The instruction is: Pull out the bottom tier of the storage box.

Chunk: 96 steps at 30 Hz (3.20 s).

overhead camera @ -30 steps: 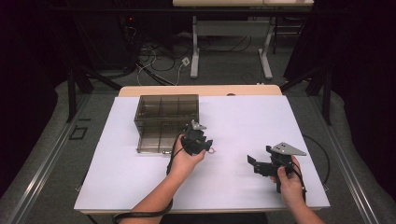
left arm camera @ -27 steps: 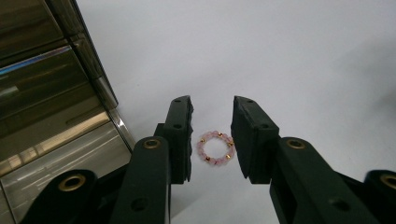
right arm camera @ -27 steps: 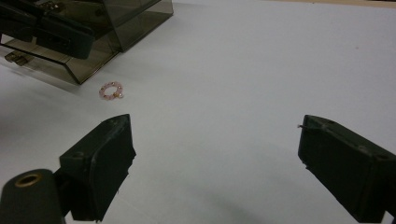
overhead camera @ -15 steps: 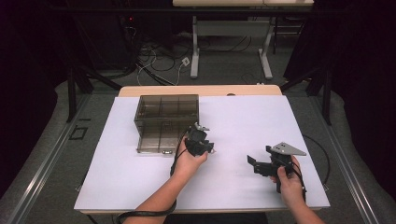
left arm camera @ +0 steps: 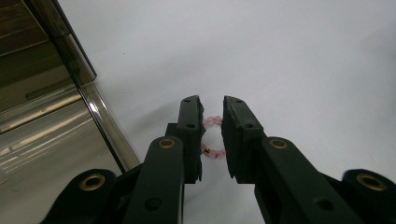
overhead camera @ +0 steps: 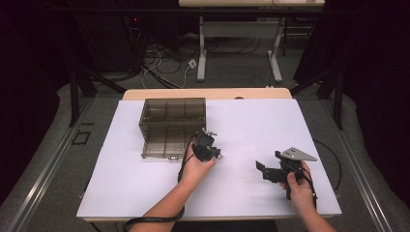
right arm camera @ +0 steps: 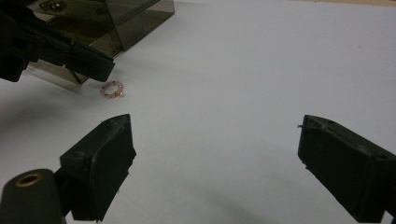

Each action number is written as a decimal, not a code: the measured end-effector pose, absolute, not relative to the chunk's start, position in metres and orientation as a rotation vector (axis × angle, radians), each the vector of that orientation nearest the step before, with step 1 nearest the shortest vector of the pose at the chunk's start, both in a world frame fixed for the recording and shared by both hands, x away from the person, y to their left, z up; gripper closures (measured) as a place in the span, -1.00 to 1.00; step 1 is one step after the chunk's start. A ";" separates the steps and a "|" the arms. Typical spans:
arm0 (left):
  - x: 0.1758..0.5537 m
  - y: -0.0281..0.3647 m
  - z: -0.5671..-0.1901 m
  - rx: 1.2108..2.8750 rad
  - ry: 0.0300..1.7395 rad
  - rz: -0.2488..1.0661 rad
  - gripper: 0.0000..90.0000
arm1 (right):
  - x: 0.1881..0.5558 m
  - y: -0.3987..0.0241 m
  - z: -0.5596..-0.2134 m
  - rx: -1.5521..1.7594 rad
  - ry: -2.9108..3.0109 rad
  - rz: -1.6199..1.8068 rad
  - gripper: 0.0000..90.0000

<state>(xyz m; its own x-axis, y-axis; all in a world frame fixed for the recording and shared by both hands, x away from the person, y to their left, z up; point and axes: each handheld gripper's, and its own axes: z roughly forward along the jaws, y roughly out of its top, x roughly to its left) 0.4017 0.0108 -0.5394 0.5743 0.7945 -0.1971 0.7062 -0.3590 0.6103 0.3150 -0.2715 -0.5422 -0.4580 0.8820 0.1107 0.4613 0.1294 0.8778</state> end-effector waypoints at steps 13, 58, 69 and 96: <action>0.404 0.007 -0.542 2.170 1.202 0.168 0.76 | 0.315 -0.271 -0.542 1.293 1.976 1.287 -0.77; 0.408 0.006 -0.547 2.232 1.144 0.206 0.92 | 0.315 -0.272 -0.542 1.291 1.993 1.269 -0.77; 0.408 0.006 -0.546 2.225 1.158 0.188 0.93 | 0.316 -0.272 -0.543 1.292 1.979 1.278 -0.77; 0.402 0.014 -0.534 2.162 1.135 0.190 0.93 | 0.315 -0.272 -0.543 1.294 1.980 1.276 -0.77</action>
<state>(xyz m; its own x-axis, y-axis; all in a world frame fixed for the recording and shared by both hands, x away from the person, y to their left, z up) 0.4024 0.0135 -0.5336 0.6094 0.7734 -0.1747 0.6746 -0.3899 0.6269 0.3152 -0.2717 -0.5426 -0.4587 0.8817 0.1105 0.4650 0.1322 0.8754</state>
